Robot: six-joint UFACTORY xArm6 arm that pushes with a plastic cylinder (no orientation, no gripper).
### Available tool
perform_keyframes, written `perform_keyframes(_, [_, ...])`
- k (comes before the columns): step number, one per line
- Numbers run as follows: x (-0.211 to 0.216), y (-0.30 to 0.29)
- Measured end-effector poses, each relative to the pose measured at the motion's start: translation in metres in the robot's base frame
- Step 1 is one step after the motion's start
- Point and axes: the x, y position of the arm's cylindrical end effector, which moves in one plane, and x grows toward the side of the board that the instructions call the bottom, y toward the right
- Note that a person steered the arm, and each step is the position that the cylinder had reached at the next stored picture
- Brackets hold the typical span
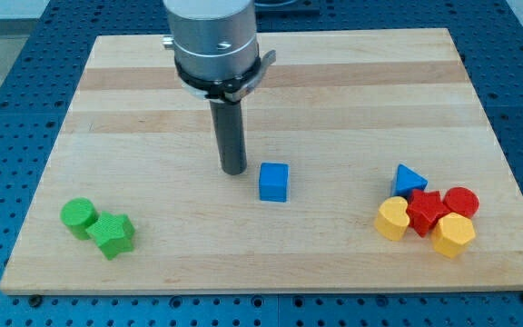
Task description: Place the blue cube on top of the blue triangle
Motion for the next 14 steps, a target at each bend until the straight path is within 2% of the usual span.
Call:
perform_keyframes(1, [0.019,0.017])
perform_keyframes(10, [0.010,0.160])
perform_keyframes(11, [0.010,0.159])
perform_keyframes(13, [0.007,0.054])
perform_keyframes(14, [0.022,0.017])
